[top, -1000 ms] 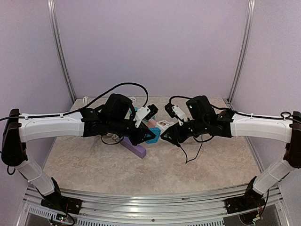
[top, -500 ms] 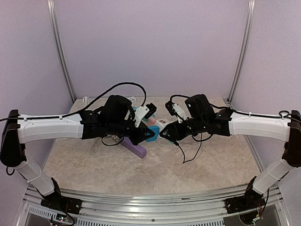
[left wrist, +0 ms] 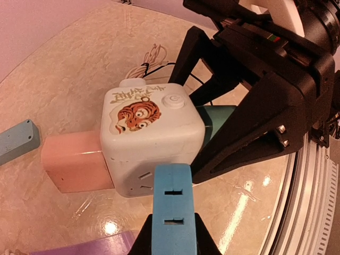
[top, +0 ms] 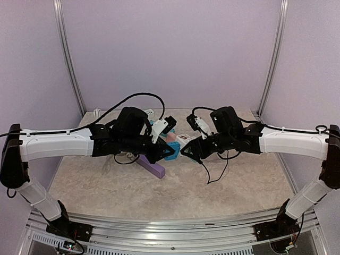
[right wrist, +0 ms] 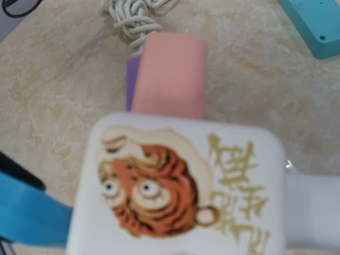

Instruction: Pull the plug off the socket

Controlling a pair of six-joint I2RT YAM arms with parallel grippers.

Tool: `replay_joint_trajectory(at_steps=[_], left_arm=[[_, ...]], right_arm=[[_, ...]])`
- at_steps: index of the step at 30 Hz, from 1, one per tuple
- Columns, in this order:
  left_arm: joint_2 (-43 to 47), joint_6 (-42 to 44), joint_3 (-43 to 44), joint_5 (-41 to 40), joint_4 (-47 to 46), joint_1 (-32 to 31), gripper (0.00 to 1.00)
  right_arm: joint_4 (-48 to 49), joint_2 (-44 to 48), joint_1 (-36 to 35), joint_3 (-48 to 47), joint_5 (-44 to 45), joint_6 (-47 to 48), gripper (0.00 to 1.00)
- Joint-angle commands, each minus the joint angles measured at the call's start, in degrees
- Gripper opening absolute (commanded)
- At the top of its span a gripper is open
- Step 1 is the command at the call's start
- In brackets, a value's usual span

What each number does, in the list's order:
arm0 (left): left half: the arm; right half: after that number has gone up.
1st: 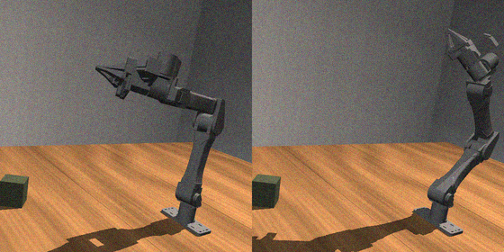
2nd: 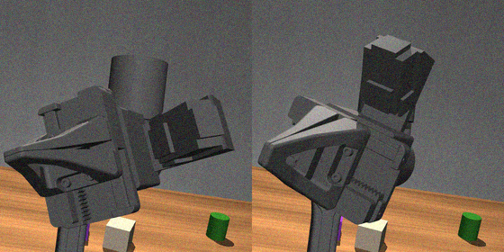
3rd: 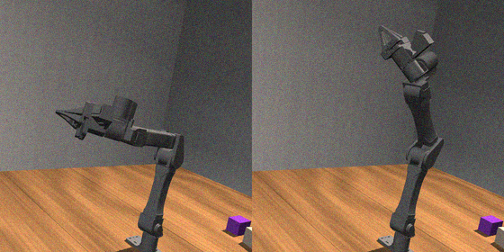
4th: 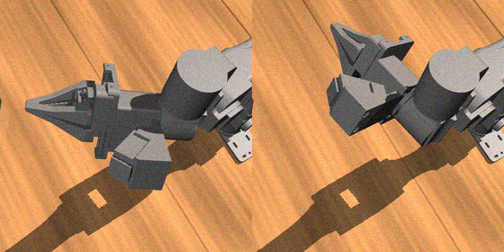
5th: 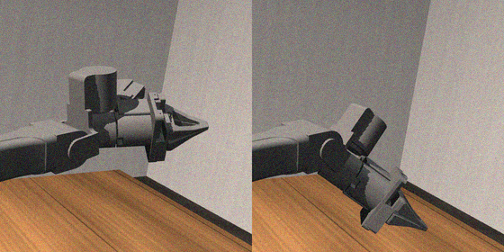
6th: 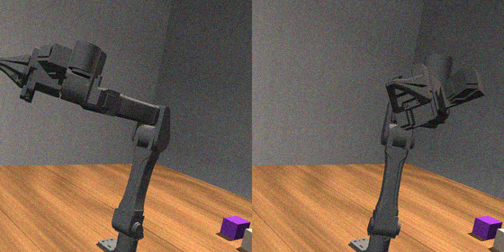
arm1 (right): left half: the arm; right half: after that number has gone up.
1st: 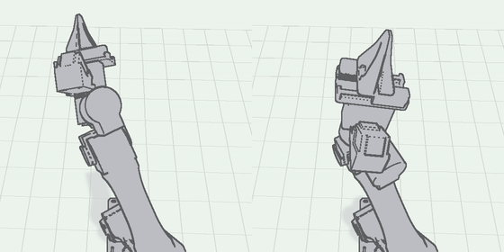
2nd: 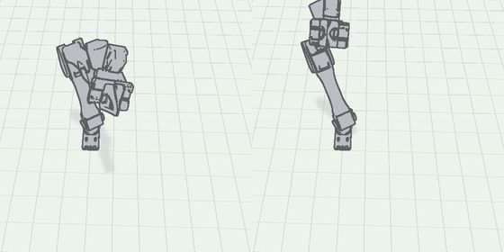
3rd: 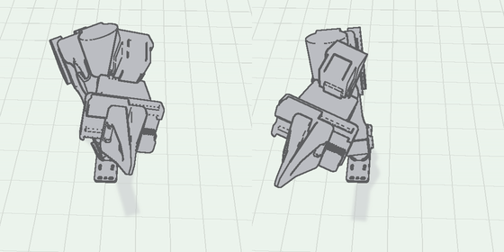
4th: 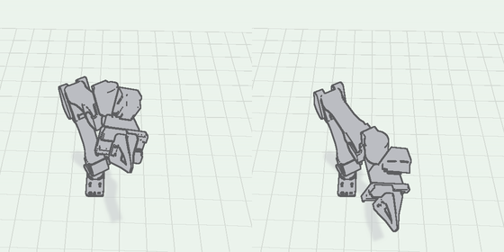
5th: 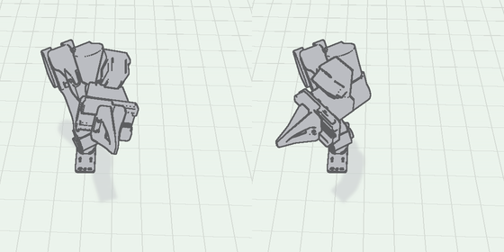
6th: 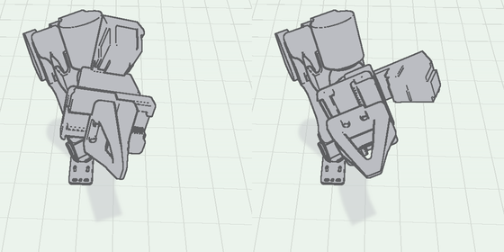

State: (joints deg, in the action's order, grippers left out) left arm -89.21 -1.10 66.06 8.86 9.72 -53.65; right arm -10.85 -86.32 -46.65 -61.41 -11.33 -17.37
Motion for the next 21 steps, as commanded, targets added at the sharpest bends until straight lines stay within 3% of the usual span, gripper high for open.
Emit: replay_joint_trajectory(at_steps=[1, 14, 21], left_arm=[[1.90, -0.62, 1.25, 4.45, 0.32, 0.71, 0.00], [0.87, -0.47, 2.84, 5.13, 2.41, 1.18, 0.00], [1.11, -0.59, 2.59, 4.40, 2.12, 1.24, 0.00]], right_arm=[[-0.01, 2.25, -0.08, 0.93, 2.48, 4.71, 0.00], [-5.25, 0.78, -2.73, -0.61, 8.87, 9.30, 0.00], [-4.13, 0.97, -2.80, -0.97, 10.18, 6.27, 0.00]])
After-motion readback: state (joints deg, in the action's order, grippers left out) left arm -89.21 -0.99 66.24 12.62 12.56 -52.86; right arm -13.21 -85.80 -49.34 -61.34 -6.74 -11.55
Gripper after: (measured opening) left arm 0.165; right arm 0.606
